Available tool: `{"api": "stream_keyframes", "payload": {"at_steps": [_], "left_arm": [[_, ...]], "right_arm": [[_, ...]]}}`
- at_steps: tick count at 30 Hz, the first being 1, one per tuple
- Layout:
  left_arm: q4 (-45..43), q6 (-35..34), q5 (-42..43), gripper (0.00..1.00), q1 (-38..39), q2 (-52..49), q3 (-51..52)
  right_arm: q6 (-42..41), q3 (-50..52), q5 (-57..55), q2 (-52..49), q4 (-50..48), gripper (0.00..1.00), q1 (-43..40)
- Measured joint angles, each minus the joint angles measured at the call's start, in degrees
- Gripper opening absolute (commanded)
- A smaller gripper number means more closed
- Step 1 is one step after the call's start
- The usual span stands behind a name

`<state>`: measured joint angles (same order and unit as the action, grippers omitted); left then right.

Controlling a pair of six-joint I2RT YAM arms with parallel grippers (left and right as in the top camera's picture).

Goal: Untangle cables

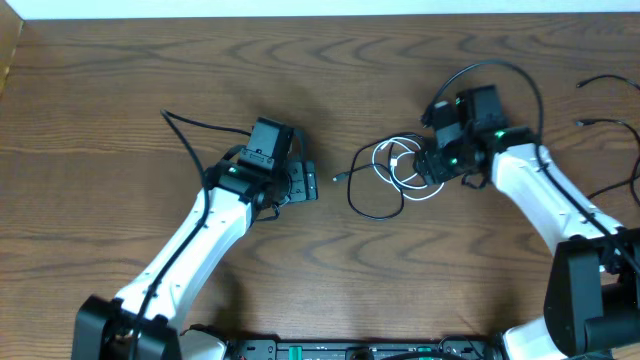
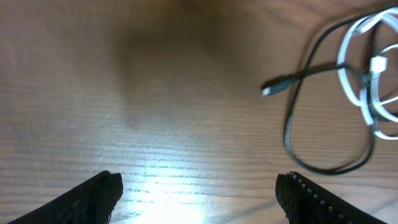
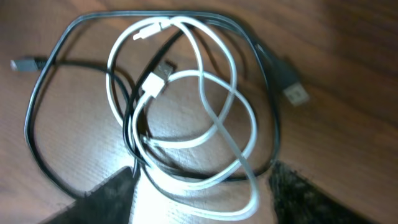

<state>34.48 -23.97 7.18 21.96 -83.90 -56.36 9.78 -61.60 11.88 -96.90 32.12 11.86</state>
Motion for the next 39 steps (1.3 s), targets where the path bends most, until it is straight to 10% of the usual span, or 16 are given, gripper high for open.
{"api": "stream_keyframes", "payload": {"at_steps": [6, 17, 28, 39], "left_arm": [[2.27, -0.02, 0.00, 0.84, 0.02, -2.82, 0.00], [2.71, -0.04, 0.00, 0.84, 0.02, -2.82, 0.00], [1.97, -0.04, 0.00, 0.85, 0.00, -2.82, 0.00], [-2.69, -3.93, 1.77, 0.85, 0.02, -2.84, 0.02]], "right_arm": [[-2.71, 6.32, -4.81, 0.00, -4.46, 0.01, 1.64], [-12.26, -14.95, 29.83, 1.27, -5.81, 0.01, 1.01], [-20.63, -36.92, 33.92, 11.26, -8.98, 0.01, -0.76], [-22.27, -37.07, -15.21, 11.06, 6.29, 0.04, -1.07]]}}
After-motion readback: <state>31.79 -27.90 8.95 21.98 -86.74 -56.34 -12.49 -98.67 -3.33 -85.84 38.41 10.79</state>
